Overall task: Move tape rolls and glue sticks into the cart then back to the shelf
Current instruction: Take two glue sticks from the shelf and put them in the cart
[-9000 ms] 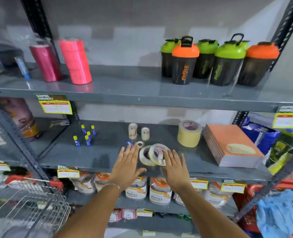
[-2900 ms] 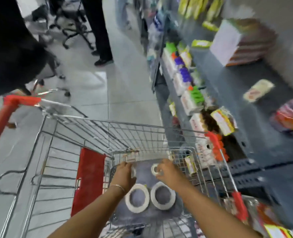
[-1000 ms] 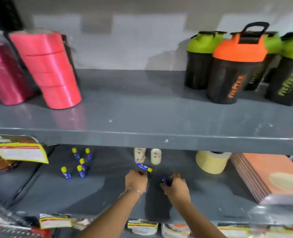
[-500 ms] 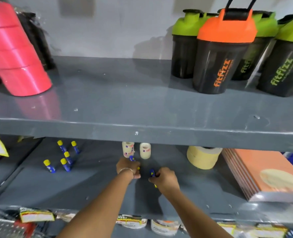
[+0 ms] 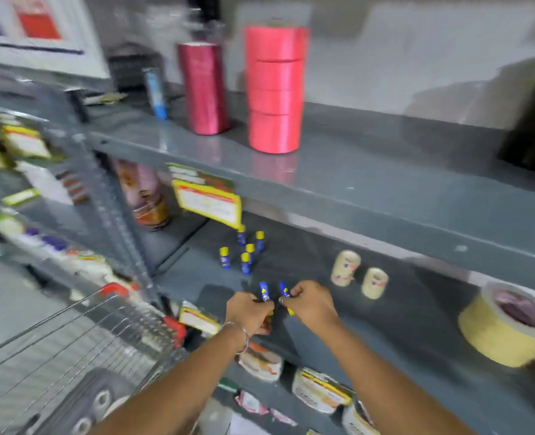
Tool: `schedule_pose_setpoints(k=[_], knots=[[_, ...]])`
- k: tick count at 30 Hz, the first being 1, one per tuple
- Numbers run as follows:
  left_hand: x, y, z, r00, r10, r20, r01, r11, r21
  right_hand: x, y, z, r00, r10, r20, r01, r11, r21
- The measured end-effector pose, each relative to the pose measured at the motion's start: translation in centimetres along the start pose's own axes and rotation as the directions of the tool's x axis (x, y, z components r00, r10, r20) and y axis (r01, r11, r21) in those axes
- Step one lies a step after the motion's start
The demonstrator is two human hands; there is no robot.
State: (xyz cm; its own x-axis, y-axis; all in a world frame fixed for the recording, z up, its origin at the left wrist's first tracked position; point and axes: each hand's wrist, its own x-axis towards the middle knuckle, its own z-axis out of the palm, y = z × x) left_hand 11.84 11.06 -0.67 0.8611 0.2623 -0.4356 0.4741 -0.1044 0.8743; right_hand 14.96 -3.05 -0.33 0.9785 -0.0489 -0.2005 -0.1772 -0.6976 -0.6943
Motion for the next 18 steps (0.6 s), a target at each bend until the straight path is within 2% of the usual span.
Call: schedule_pose_setpoints(k=[3, 6, 7, 11, 15, 18], knots=[[1.3, -2.8, -8.0, 0.993, -0.068, -0.098, 0.063, 0.996, -0.058, -0.1, -6.1, 6.0, 0.988, -0.129, 0.079, 0.129, 0.992, 0.0], [1.4, -5.8, -16.2, 0.95, -0.123, -0.287, 0.11, 0.992, -0.062, -0.8, -11.5, 13.2, 0.955, -0.238, 0.177, 0.245, 0.97, -0.014], [1.3, -7.2, -19.0, 0.932, -0.119, -0.342, 0.112, 0.993, -0.041, -1.1, -13.2, 16.0, 0.937, -0.272, 0.219, 0.284, 0.959, -0.022], [-0.1, -12.7, -29.1, 0.833, -0.204, -0.514, 0.124, 0.975, -0.185, -3.4, -19.4, 27.1, 0.828, -0.37, 0.422, 0.427, 0.903, -0.047], [-0.5, -21.6, -37.4, 0.733, -0.358, -0.578, 0.251, 0.933, -0.259, -6.3, -23.1, 38.2, 0.706, -0.393, 0.588, 0.51, 0.86, -0.037], [-0.2, -28.6, -41.5, 0.652, -0.464, -0.599, 0.386, 0.884, -0.264, -8.3, -23.5, 46.7, 0.635, -0.317, 0.705, 0.495, 0.867, -0.055]])
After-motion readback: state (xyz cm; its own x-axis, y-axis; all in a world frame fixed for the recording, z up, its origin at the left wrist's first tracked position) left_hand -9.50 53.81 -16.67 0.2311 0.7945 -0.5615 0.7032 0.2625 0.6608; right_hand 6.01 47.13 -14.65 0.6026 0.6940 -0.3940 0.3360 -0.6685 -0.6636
